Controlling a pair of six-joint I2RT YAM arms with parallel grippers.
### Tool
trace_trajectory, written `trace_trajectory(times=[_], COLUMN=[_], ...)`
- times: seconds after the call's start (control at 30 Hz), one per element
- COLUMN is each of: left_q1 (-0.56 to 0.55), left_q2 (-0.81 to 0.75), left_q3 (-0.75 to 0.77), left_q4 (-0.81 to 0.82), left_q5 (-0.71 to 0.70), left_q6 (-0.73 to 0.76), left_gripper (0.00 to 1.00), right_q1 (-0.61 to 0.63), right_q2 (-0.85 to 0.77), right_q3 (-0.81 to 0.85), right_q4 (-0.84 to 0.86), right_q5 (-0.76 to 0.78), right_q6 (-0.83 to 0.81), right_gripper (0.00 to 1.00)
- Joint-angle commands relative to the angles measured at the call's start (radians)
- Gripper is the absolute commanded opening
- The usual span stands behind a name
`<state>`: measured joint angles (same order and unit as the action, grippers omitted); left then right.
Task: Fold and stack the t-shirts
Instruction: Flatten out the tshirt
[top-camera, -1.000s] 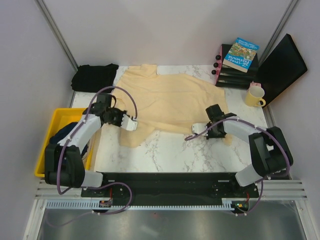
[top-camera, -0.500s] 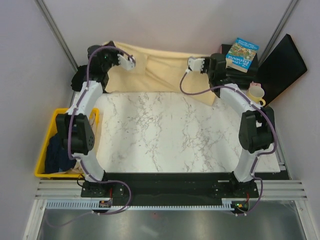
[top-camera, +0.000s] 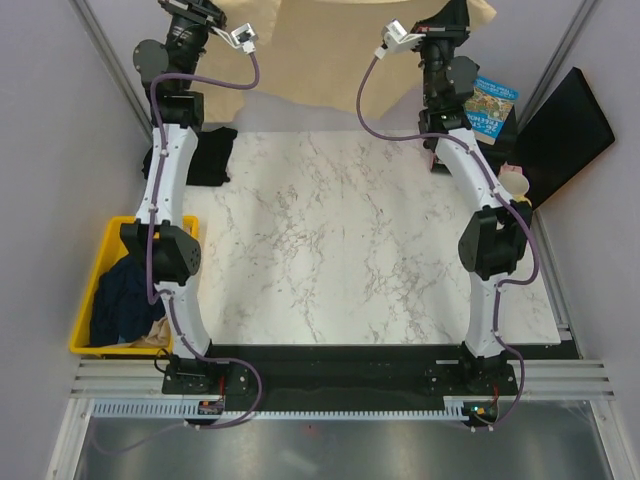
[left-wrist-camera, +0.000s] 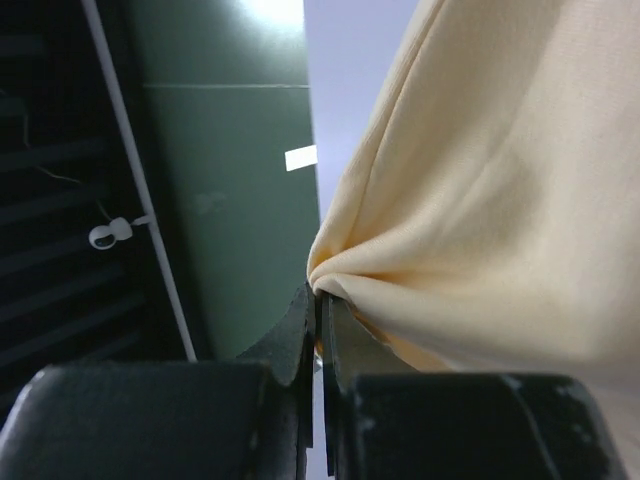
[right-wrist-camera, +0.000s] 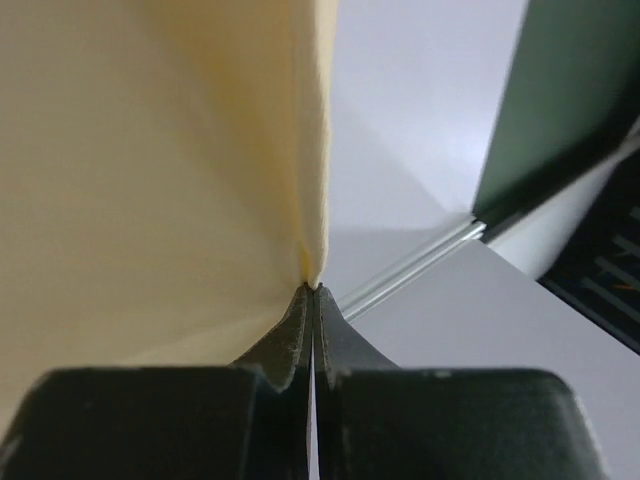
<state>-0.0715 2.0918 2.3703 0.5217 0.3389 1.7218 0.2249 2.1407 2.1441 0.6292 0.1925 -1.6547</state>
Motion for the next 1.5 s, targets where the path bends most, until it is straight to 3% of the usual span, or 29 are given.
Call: trace_trajectory(times=[0.0,0.17,0.27,0.37,0.4,0.5,0.77,1.0,1.17,1.47], left_q1=[-0.013,-0.004,0.002,0.012,0.018,0.042,0.047,0.053,0.070,0.182], left_q2=[-0.180,-0.228,-0.309,-0.445,-0.525,-0.639,-0.743,-0.845,-0.854,-0.722], left_q3=[-0.098,-0.212,-0.374,-0.632,-0.780,-0.966,-0.856,-0.758,-0.721,-0.688], left_q4=[0.170,0.216,0.233,0.227,0.189,0.074,-0.097,-0.282,-0.346,-0.413], left_q5=[0.020,-0.009,-0.015,-0.011,0.003,0.058,-0.026,0.034,0.026,0.141], left_q6=[-0.024,-0.004,-0.028,-0.054,-0.051,-0.056,-0.226,-0.232,-0.240,-0.242], left_gripper=[0.02,0.02,0.02,0.02,0.02,0.02,0.02,0.02,0.02,0.02], right_q1=[-0.009,-0.010,-0.012,-0.018,-0.025,-0.047,-0.076,-0.079,-0.079,-0.079], right_q2=[-0.044,-0.079,-0.134,-0.226,-0.255,-0.356,-0.449,-0.625,-0.654,-0.530], right_q3=[0.063,-0.025,-0.126,-0.293,-0.349,-0.522,-0.405,-0.362,-0.386,-0.394], right_q4=[0.130,0.193,0.201,0.169,0.155,0.167,0.011,-0.351,-0.405,-0.376], right_q5=[-0.018,-0.010,0.005,0.027,0.024,0.004,0.088,-0.051,-0.099,-0.162], right_q6=[0.009,0.007,0.039,0.064,0.067,0.075,0.164,0.276,0.292,0.311], right_gripper=[0.00,0.00,0.00,0.00,0.00,0.00,0.00,0.00,0.00,0.00])
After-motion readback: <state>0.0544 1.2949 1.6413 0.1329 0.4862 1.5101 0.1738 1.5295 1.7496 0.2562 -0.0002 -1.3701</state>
